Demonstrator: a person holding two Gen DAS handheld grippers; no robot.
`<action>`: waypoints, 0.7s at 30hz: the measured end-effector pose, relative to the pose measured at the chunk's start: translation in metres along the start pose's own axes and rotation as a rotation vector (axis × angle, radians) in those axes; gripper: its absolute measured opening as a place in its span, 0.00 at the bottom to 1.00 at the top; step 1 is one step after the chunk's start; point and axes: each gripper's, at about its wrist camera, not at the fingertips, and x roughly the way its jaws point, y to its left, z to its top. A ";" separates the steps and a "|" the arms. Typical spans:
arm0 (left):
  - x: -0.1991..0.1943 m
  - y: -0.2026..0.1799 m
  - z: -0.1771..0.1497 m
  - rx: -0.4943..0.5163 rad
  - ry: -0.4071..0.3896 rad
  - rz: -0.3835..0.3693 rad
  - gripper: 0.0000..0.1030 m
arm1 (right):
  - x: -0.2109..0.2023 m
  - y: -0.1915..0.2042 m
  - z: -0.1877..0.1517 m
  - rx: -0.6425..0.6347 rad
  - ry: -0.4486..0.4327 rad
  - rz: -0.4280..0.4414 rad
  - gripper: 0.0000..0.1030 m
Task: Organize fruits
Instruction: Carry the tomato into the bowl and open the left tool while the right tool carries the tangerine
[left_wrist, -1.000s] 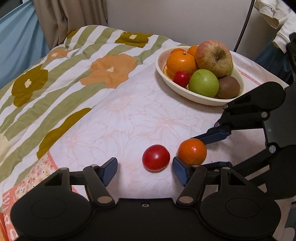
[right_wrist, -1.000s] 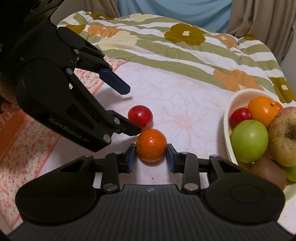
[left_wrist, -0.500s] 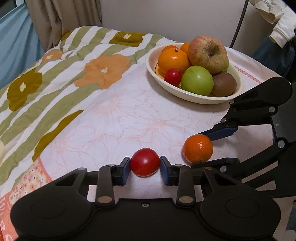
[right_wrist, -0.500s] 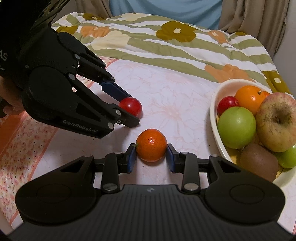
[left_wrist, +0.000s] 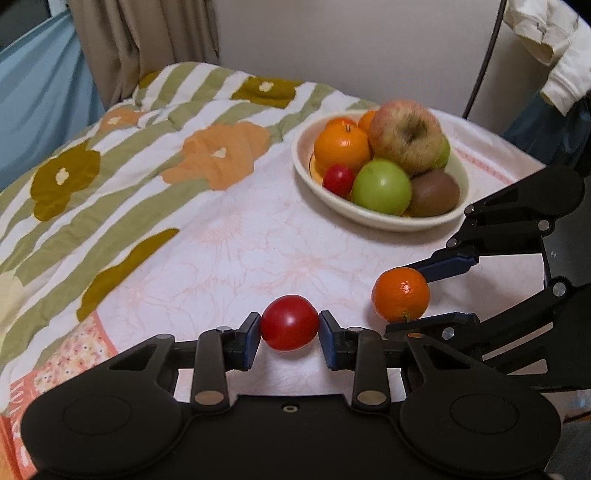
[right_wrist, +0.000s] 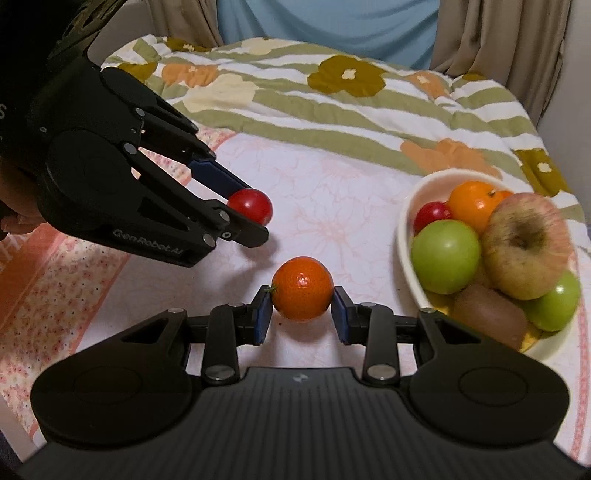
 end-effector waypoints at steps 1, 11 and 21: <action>-0.005 -0.002 0.002 -0.010 -0.008 0.003 0.36 | -0.005 -0.001 0.000 0.003 -0.006 -0.003 0.48; -0.053 -0.033 0.027 -0.066 -0.079 0.044 0.36 | -0.067 -0.028 -0.004 0.044 -0.085 -0.036 0.48; -0.069 -0.089 0.061 -0.112 -0.142 0.069 0.36 | -0.125 -0.087 -0.008 0.041 -0.136 -0.063 0.48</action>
